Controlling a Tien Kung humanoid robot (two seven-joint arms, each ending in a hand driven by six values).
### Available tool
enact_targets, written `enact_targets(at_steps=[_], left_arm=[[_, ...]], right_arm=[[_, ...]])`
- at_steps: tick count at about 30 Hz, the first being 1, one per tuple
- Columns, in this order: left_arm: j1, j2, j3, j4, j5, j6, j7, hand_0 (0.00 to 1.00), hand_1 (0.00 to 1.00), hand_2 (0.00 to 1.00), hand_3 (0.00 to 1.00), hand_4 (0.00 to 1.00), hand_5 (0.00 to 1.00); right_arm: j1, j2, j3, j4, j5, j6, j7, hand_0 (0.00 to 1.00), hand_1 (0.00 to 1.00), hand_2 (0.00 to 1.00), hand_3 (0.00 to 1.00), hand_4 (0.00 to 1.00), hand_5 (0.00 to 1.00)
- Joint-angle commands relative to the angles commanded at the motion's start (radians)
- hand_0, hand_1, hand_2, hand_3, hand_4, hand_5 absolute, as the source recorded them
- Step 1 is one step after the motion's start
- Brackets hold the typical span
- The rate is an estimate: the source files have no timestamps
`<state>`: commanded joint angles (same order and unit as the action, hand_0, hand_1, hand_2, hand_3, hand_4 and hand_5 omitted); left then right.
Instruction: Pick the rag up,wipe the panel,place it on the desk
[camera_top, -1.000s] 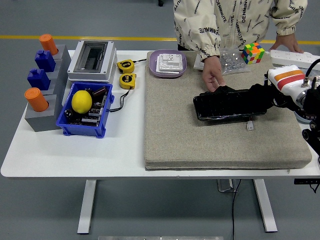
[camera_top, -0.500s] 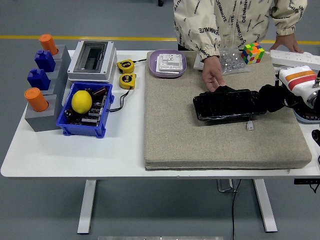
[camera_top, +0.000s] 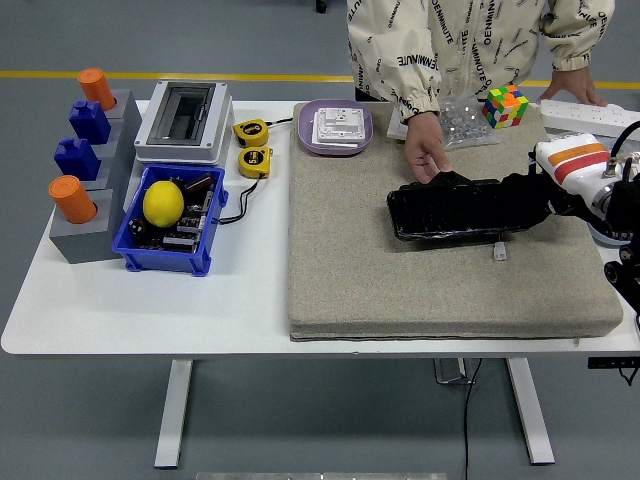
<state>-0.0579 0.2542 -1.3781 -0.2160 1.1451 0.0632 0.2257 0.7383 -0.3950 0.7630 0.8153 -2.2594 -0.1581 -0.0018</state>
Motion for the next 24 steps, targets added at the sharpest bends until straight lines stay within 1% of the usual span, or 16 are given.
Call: enact_targets(at_steps=[12, 19, 24], left_arm=[[-0.002, 0.001, 0.000, 0.000, 0.000, 0.000, 0.000, 0.634, 0.658, 0.685, 0.574, 0.615, 0.511], [-0.003, 0.002, 0.002, 0.000, 0.000, 0.000, 0.000, 0.635, 0.658, 0.683, 0.573, 0.615, 0.511], [-0.002, 0.002, 0.004, 0.001, -0.001, 0.000, 0.000, 0.635, 0.658, 0.683, 0.573, 0.615, 0.511]], right_arm=[[0.031, 0.042, -0.057, 0.011, 0.005, 0.000, -0.003, 0.280, 0.313, 0.375, 0.380, 0.957, 0.030], [0.043, 0.076, -0.095, 0.020, 0.008, 0.000, -0.005, 0.279, 0.314, 0.375, 0.380, 0.957, 0.031], [0.058, 0.113, -0.126, 0.024, 0.013, 0.002, -0.007, 0.279, 0.314, 0.375, 0.380, 0.957, 0.031]])
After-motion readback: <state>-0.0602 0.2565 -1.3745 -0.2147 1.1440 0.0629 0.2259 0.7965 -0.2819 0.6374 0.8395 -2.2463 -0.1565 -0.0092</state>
